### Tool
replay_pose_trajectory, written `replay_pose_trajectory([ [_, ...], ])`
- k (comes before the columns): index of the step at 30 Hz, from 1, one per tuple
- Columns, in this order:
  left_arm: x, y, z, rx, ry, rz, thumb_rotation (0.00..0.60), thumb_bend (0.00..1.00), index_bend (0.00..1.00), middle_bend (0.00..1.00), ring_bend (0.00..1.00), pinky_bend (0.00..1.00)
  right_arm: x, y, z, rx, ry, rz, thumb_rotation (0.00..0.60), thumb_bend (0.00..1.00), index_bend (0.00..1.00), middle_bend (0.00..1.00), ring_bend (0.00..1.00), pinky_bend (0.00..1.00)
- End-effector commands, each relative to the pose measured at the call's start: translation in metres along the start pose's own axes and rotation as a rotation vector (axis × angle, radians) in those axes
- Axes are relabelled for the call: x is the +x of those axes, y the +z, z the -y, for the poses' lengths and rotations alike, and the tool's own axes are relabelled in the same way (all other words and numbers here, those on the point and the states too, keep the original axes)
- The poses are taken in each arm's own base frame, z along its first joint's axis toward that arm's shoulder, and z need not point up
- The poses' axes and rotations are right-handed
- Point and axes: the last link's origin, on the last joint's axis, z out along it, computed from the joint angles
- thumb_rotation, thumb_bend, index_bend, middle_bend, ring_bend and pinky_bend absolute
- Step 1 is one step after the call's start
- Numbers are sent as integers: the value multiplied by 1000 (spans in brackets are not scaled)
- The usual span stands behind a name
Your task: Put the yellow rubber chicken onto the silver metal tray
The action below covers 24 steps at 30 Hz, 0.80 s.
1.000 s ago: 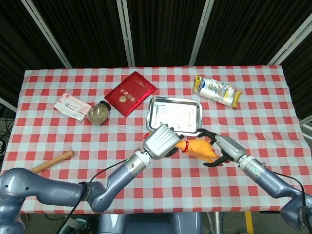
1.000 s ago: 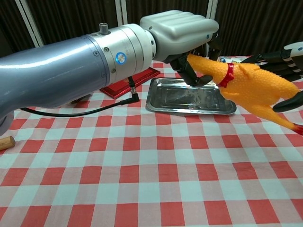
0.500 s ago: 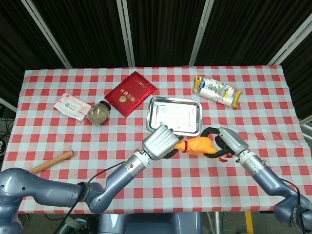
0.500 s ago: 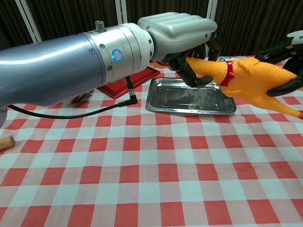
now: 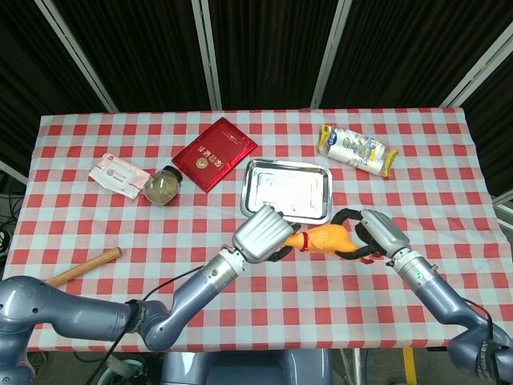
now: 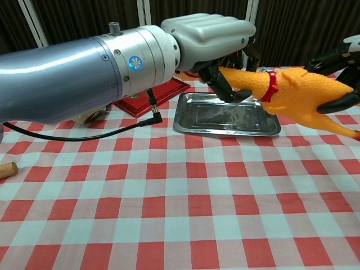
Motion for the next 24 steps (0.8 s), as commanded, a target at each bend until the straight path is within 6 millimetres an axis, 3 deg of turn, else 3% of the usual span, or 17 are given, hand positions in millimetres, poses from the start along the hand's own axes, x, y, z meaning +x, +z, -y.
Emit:
replay_pose_trajectory([
  [1, 0, 0, 1, 3, -3, -4, 600, 632, 608, 675, 578, 653, -2, -5, 0, 4, -17, 38, 600, 282, 133, 377, 327, 452],
  [3, 0, -1, 2, 5, -6, -9, 600, 632, 608, 675, 578, 653, -2, -8, 0, 9, -20, 58, 600, 201, 13, 181, 133, 296],
  [6, 0, -1, 4, 6, -14, -17, 600, 631, 608, 675, 578, 653, -2, -11, 0, 20, -26, 73, 600, 122, 0, 17, 3, 143],
  [10, -1, -3, 6, 5, -28, -29, 600, 632, 608, 675, 578, 653, 0, -15, 0, 38, -9, 66, 600, 87, 0, 0, 0, 64],
  [18, -3, -10, 14, 2, -64, -53, 600, 632, 608, 675, 578, 653, 7, -24, -4, 48, 4, 31, 600, 86, 0, 0, 0, 62],
  [24, -9, -14, 36, 45, -114, -88, 600, 631, 608, 676, 578, 653, 22, -37, -19, 13, 26, -33, 600, 85, 0, 0, 0, 62],
])
